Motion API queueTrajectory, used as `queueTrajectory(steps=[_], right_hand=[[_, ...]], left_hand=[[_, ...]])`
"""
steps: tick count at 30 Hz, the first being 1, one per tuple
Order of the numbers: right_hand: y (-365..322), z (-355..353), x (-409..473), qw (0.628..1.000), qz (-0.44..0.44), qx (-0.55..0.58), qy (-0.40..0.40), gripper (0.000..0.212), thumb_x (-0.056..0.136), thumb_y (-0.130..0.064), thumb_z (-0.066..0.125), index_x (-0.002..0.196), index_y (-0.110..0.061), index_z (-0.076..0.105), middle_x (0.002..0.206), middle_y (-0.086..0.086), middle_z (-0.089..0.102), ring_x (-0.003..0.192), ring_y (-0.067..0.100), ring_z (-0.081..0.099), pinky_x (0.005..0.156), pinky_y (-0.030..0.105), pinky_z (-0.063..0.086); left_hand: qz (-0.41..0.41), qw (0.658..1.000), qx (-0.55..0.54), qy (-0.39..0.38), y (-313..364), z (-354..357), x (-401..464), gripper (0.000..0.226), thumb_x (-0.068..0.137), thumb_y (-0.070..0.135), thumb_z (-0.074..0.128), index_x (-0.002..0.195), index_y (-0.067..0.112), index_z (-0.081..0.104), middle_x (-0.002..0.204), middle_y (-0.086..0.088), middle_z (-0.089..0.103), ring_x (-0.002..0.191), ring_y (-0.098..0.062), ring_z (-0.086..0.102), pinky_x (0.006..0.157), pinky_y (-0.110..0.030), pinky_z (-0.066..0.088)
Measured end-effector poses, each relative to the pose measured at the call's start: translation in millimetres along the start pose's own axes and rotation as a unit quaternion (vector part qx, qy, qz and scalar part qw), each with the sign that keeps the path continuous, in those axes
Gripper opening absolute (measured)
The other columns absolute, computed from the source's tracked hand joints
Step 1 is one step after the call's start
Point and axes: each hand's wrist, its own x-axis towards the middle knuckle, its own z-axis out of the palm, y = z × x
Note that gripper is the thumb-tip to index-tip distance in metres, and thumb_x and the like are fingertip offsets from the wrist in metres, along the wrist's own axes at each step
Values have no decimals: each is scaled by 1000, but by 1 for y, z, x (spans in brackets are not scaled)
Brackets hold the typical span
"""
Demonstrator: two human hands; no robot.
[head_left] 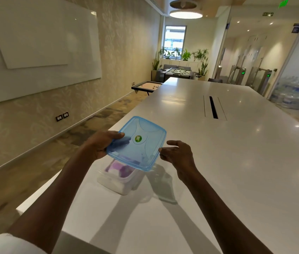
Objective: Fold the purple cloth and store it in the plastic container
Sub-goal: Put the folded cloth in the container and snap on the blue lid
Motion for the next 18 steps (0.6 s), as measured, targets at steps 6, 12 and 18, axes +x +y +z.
queueTrajectory(steps=[6, 12, 18], right_hand=[[16, 24, -6, 999, 45, -23, -5, 55, 70, -3, 85, 117, 4, 56, 96, 23, 71, 82, 29, 73, 75, 37, 62], [23, 44, -13, 997, 46, -56, -19, 57, 68, -8, 87, 115, 0, 57, 100, 18, 70, 83, 25, 72, 63, 27, 60], [26, 60, -14, 991, 24, -129, -5, 37, 68, -12, 87, 94, -4, 61, 89, 12, 70, 73, 20, 72, 67, 32, 63]], left_hand=[[106, 963, 198, 150, -14, -16, 7, 31, 86, 25, 70, 103, 0, 69, 111, -24, 70, 104, -38, 67, 83, -33, 56], [158, 920, 294, 204, -20, -29, 2, 41, 86, 40, 68, 101, 1, 72, 90, -22, 69, 71, -31, 58, 57, -29, 38], [137, 909, 318, 231, -23, -39, -2, 44, 86, 43, 66, 97, 1, 72, 81, -26, 63, 64, -26, 49, 51, -29, 29]])
